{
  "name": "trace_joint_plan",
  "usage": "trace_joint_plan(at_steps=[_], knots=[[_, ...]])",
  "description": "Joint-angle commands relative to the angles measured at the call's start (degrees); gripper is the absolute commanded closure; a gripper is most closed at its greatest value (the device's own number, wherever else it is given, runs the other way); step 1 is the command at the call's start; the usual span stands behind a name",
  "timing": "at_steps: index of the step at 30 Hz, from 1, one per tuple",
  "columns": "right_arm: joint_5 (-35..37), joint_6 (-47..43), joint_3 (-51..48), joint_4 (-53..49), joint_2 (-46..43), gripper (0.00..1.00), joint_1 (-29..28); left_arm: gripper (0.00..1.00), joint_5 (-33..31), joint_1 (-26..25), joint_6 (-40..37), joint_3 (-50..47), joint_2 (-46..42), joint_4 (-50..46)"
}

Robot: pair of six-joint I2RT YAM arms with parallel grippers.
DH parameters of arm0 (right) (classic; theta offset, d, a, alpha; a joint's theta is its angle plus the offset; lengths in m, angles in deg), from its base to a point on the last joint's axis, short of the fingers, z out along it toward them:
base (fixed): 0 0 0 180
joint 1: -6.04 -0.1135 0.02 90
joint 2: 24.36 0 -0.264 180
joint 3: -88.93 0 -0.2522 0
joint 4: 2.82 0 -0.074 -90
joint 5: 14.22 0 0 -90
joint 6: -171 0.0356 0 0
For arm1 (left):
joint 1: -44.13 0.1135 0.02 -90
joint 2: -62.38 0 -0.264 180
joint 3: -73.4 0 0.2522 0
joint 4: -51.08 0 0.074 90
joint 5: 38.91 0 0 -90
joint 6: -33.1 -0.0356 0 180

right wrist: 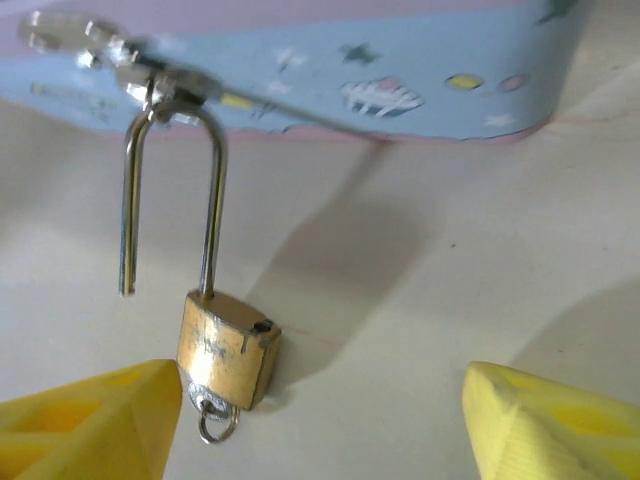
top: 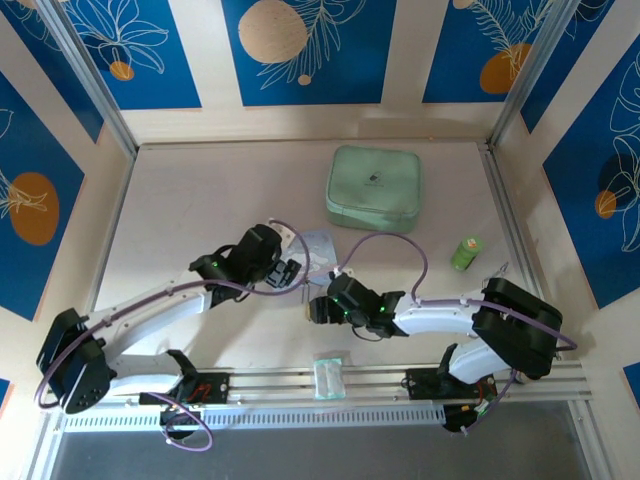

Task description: Unlock the padlock with the key

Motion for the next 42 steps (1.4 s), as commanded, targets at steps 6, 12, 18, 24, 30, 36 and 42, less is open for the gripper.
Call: trace_joint_plan(at_steps=[6,12,18,24,30,36,42], knots=[[2.3,3.7,3.5,-0.9,3.3,0.27,-3.1,0.24,9.0,0.4,-21.2,5.6,6.5,-6.1],[4.8,4.7,6.6,-1.9,8.0,0.31,-5.1,0.26,6.5,0.3,-24.4,8.2,12.0,-10.9],[8.9,6.6,7.8,-3.5,12.3,0.37,-6.0,0.27,4.5,0.1,-23.8,7.3,14.4,-10.5],[11.2,7.3,11.0,-8.4,16.4,0.44,-7.5,0.27,3.4,0.0,-21.6,6.5,16.4,-9.7],[13.5,8.6,11.4,-12.9,16.5,0.54,-8.1,0.31,2.9,-0.2,-19.0,5.7,16.9,-9.9],[13.5,7.7,10.2,-9.8,16.3,0.65,-8.0,0.34,3.4,-0.9,-16.9,6.7,18.6,-12.0],[13.8,8.8,6.4,-6.1,13.3,0.71,-7.5,0.4,3.2,-2.5,-15.5,6.8,19.5,-13.6]])
